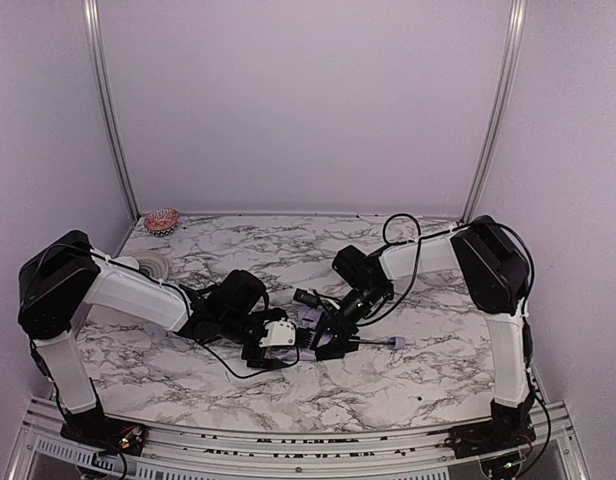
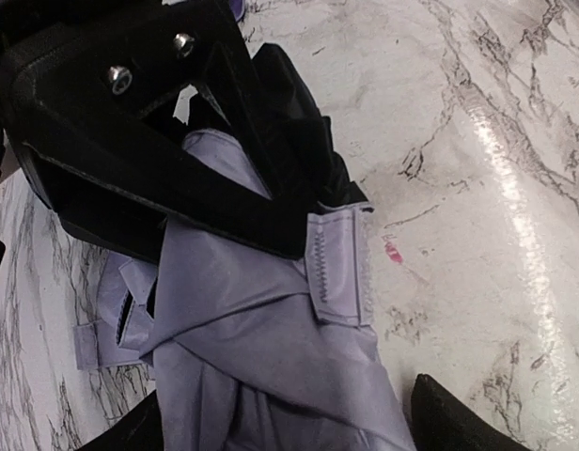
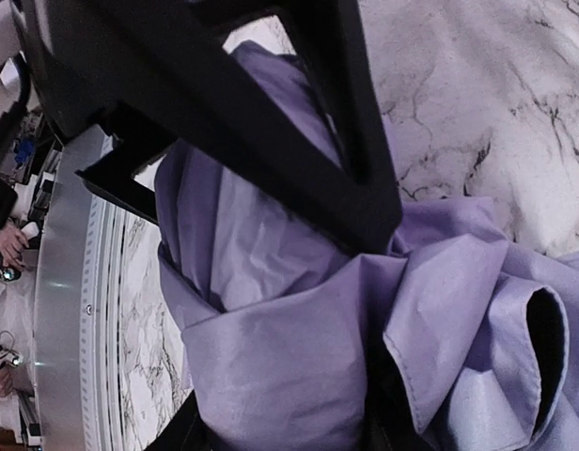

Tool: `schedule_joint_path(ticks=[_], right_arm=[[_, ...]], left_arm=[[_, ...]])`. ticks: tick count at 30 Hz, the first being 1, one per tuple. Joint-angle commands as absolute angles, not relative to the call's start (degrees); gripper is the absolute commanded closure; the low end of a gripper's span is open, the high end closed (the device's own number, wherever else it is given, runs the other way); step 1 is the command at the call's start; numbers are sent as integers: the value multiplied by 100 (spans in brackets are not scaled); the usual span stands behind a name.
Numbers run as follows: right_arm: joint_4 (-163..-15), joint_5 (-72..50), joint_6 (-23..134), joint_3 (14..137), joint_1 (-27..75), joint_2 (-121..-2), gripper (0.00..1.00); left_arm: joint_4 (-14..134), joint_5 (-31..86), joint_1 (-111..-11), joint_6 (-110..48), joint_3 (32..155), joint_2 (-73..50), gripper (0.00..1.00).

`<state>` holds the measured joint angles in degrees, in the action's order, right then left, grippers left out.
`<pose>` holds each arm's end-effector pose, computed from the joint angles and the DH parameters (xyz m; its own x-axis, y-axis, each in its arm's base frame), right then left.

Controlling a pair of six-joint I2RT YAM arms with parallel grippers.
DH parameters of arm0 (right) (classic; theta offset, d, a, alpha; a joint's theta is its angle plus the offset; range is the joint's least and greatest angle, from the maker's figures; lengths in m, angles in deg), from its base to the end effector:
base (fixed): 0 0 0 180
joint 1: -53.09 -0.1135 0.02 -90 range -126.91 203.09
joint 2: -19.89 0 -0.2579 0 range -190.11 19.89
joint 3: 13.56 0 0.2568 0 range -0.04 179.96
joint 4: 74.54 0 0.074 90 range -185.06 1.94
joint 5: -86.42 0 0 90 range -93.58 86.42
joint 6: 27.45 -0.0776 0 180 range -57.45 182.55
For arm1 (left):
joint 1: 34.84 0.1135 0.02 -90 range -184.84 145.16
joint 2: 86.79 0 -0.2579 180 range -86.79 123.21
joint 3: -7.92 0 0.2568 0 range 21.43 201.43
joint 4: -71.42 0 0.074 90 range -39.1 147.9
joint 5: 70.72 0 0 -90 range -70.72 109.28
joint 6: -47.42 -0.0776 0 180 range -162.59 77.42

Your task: Put away the umbrella

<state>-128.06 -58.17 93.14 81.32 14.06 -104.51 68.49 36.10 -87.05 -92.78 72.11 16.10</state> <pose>0.2737 0.3033 0.0817 -0.4391 -0.7355 -0.5160 -0.7725 0.0158 0.6348 0.2205 -0.3210 0.1058 0.4224 0.6554 -0.6261 0.8818 -0.1373 0.4512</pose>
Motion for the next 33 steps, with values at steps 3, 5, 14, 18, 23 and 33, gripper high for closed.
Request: schedule_joint_path(ticks=[3, 5, 14, 18, 23, 33], right_arm=[[-13394, -5107, 9441, 8018, 1427, -11009, 77], [-13381, -5244, 9482, 8070, 1448, -10983, 76], [-12814, -5289, 9115, 8148, 1749, -10553, 54], [-12319, -5526, 8974, 7867, 2072, -9769, 43], [-11231, -4781, 8467, 7087, 2163, -8571, 41], [-9015, -2788, 9044, 4581, 1103, -6534, 40]], left_arm=[[6586, 3029, -8731, -9254, 7535, 2119, 23], [6452, 3043, -8731, -9248, 7588, 2185, 34], [5565, 3662, -8723, -9033, 7736, 2193, 100], [5024, 3912, -8636, -8903, 7908, 2388, 100], [4008, 4354, -8503, -8764, 8538, 2854, 100], [2589, 5129, -8308, -8715, 9479, 3509, 100]])
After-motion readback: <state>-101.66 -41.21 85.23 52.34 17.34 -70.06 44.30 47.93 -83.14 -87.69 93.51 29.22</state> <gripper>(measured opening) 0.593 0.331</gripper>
